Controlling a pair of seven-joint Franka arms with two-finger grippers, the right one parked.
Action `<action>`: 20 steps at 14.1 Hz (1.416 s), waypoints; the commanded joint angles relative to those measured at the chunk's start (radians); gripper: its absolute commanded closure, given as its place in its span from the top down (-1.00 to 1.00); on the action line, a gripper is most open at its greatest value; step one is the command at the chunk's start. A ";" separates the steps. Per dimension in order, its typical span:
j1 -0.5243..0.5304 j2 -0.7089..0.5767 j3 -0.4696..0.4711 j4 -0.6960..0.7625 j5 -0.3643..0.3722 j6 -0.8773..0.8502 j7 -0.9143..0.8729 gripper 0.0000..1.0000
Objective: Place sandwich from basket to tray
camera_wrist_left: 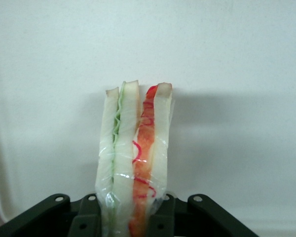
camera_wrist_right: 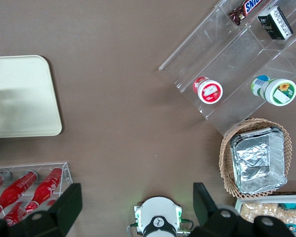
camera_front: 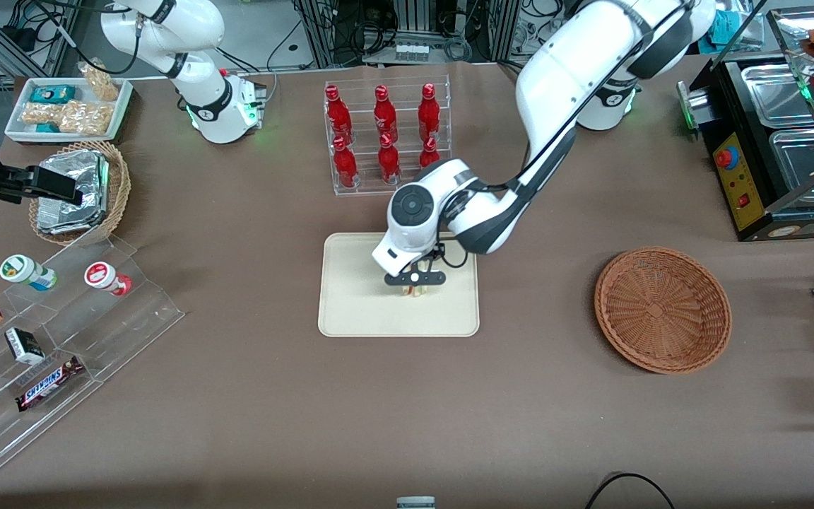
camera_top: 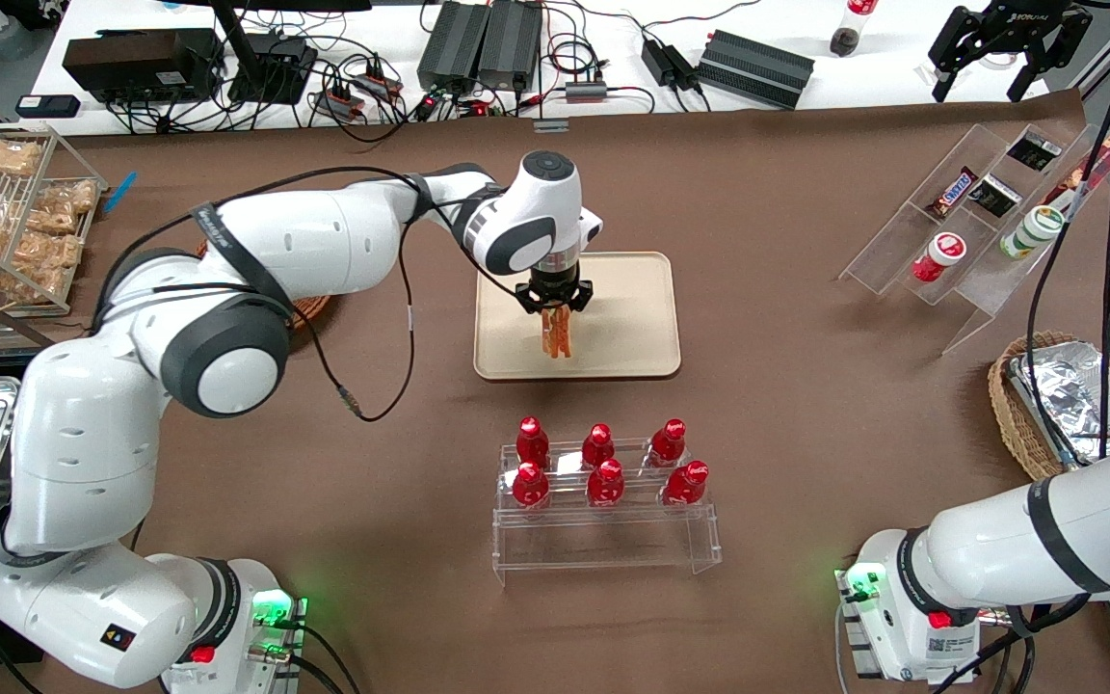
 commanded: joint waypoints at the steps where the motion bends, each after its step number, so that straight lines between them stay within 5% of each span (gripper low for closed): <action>1: -0.036 0.085 0.011 0.121 0.041 -0.034 -0.047 -0.68; 2: -0.037 0.088 0.011 0.122 0.041 -0.032 -0.046 -0.53; 4: -0.037 0.083 0.015 0.122 0.041 -0.034 -0.047 0.23; 5: -0.037 0.080 0.029 0.124 0.041 -0.032 -0.046 0.99; 10: 0.003 -0.013 0.072 0.147 0.067 -0.055 -0.035 1.00; 13: 0.065 -0.149 0.087 0.130 0.053 -0.213 0.009 1.00; 20: 0.410 -0.548 0.084 -0.079 -0.143 -0.513 0.500 1.00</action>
